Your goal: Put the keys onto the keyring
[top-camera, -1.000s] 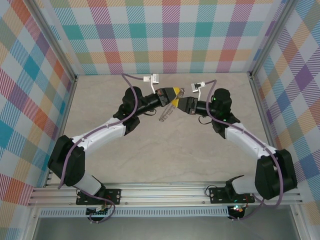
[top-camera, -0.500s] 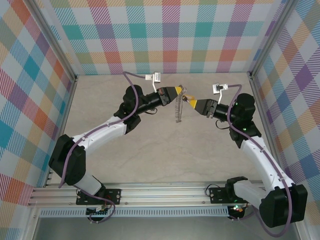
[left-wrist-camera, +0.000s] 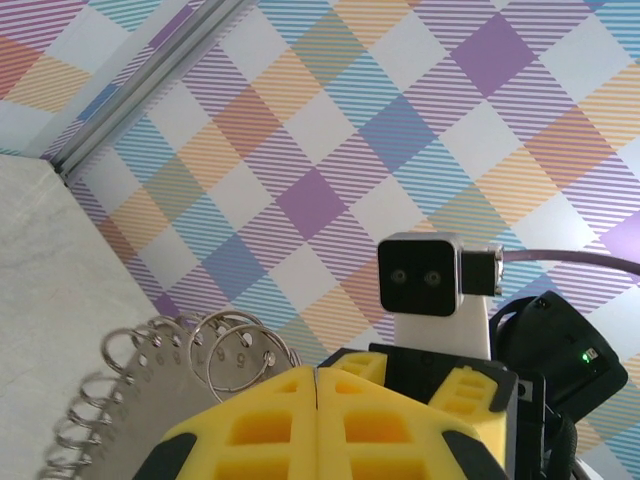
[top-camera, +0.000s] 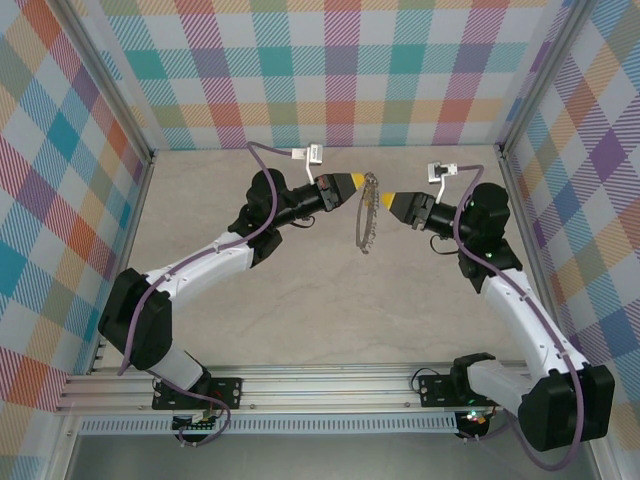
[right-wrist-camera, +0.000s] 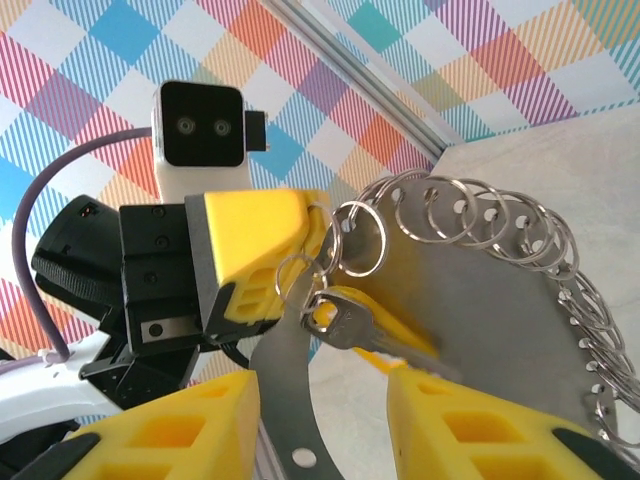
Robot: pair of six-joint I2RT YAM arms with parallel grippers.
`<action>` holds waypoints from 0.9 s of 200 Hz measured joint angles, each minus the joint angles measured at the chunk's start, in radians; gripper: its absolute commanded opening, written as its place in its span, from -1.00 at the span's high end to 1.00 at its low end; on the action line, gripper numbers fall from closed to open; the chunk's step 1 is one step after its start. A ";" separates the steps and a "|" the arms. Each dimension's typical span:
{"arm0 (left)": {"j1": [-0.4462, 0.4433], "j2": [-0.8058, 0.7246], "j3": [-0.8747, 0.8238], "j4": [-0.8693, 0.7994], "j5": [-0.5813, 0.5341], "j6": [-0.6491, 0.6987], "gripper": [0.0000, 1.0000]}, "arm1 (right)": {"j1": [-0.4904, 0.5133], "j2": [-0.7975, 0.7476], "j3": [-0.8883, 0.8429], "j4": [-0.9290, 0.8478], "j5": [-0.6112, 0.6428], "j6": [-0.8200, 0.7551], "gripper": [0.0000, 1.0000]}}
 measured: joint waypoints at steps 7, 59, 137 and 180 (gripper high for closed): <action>0.000 0.000 0.001 0.000 0.000 0.000 1.00 | 0.000 0.010 0.006 0.008 0.000 0.003 0.39; 0.000 0.000 0.004 0.000 0.000 0.000 1.00 | 0.000 0.088 0.023 0.101 -0.020 0.058 0.39; 0.000 0.006 0.005 0.001 0.002 0.000 1.00 | 0.042 0.130 0.060 0.158 -0.027 0.081 0.48; 0.000 0.006 0.005 0.000 0.000 -0.001 1.00 | 0.055 0.158 0.073 0.165 -0.027 0.081 0.41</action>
